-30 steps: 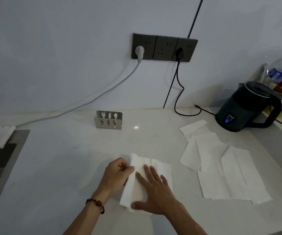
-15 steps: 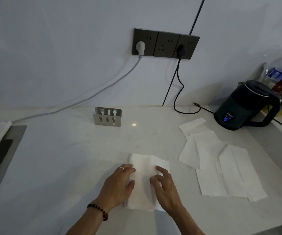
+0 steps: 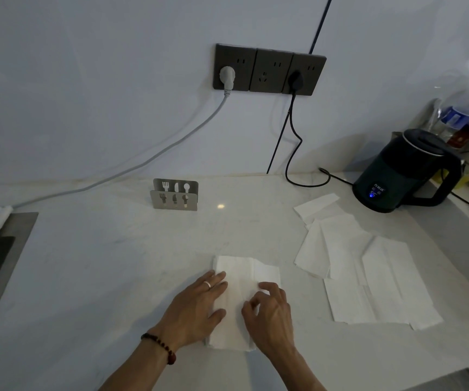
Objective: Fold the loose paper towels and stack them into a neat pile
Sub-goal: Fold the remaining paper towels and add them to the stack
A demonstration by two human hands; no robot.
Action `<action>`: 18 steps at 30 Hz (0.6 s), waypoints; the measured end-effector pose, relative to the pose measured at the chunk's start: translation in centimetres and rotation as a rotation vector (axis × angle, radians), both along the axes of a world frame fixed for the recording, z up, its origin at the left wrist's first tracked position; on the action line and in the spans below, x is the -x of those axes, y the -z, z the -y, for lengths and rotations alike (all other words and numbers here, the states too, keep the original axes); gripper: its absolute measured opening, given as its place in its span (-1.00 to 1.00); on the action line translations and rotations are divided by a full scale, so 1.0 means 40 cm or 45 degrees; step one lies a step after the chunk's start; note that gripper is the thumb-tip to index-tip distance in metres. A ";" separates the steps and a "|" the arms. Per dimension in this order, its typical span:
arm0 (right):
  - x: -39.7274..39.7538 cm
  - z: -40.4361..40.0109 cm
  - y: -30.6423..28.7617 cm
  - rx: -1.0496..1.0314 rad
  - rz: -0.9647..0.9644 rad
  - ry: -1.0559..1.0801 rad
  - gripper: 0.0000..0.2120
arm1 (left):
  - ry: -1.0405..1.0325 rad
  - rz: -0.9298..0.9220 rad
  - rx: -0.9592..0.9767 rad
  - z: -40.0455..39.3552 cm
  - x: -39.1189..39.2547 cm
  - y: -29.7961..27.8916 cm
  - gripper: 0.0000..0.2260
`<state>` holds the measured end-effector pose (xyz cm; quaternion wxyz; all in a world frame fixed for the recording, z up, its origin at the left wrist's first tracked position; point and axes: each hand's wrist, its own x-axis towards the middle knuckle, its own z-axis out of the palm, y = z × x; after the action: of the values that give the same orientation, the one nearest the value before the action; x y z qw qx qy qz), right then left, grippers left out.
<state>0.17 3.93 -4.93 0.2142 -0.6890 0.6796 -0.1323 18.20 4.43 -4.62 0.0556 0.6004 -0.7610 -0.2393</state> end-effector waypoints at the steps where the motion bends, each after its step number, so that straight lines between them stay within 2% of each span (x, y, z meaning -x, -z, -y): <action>1: 0.001 0.002 0.000 -0.001 -0.012 -0.004 -0.80 | 0.010 0.005 -0.013 0.003 -0.001 0.002 -0.43; 7: 0.008 0.010 0.021 0.031 -0.101 -0.064 -0.78 | 0.073 0.087 -0.133 0.020 -0.012 0.003 -0.33; 11: 0.017 0.020 0.035 0.129 -0.219 -0.236 -0.57 | 0.132 0.121 -0.220 0.033 -0.016 0.007 -0.22; 15: 0.035 0.039 0.020 -0.152 -0.360 -0.376 -0.19 | 0.166 0.143 -0.251 0.038 -0.025 0.017 -0.12; 16: 0.039 0.045 0.016 -0.185 -0.391 -0.384 -0.15 | 0.165 0.144 -0.252 0.037 -0.028 0.019 -0.11; 18: 0.040 0.051 0.008 -0.210 -0.412 -0.407 -0.22 | 0.161 0.147 -0.258 0.035 -0.029 0.023 -0.11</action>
<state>-1.45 1.89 -5.24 0.1763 -0.7802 0.5959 0.0715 19.35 3.04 -5.53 -0.0644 0.5666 -0.7711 -0.2832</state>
